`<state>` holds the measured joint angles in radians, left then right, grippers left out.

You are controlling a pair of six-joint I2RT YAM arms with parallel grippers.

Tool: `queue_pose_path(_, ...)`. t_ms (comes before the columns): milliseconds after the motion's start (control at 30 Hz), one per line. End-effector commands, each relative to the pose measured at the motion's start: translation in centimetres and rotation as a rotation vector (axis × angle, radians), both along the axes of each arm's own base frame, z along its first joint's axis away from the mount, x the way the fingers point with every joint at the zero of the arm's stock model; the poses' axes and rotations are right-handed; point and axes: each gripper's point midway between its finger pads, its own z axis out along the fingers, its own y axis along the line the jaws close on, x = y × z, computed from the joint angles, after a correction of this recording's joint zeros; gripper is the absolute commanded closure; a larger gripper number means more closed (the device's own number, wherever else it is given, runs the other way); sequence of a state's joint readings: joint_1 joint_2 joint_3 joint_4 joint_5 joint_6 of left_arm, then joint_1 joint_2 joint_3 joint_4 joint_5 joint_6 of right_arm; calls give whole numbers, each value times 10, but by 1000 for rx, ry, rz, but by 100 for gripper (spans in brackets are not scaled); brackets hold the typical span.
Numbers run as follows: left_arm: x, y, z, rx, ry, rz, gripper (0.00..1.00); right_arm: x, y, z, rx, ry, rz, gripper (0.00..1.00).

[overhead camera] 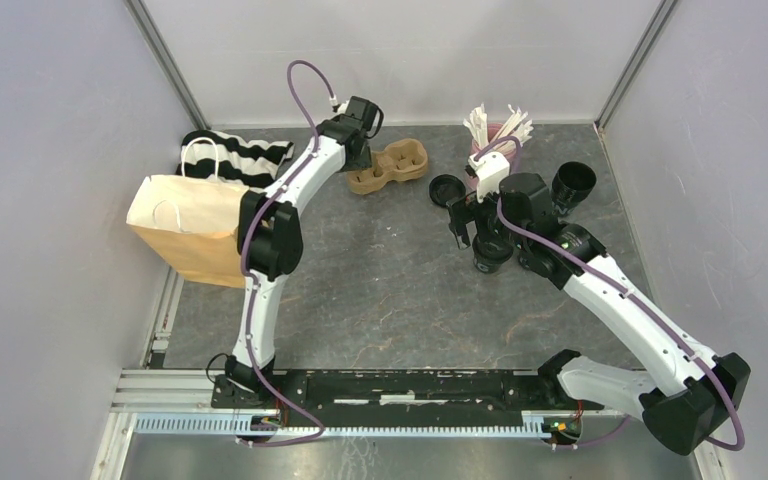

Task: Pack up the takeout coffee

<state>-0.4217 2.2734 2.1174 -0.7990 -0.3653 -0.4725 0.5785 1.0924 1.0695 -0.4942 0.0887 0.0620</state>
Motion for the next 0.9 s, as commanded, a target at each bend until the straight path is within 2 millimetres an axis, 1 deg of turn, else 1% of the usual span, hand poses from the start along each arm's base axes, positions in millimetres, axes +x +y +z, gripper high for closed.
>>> queue_pose_path(0, 20, 6, 14, 47, -80, 17, 50, 7, -4, 20, -13, -85, -4, 2)
queue_pose_path(100, 22, 6, 11, 33, -75, 15, 51, 8, -6, 22, -16, -96, -13, 2)
queue_pose_path(233, 24, 3, 6, 8, -63, 6, 52, 10, -4, 20, -13, -96, -5, 2)
queue_pose_path(300, 23, 2, 3, 6, -56, 6, 52, 11, -1, 20, -9, -94, 3, 2)
queue_pose_path(600, 19, 4, -13, 8, -14, 11, 51, 15, 1, 19, -36, -106, 24, 2)
queue_pose_path(700, 18, 6, -14, 13, -10, 10, 55, 15, 2, 19, -37, -104, 30, 2)
queue_pose_path(867, 16, 7, -15, 22, -5, 8, 64, 15, 4, 17, -33, -99, 37, 2)
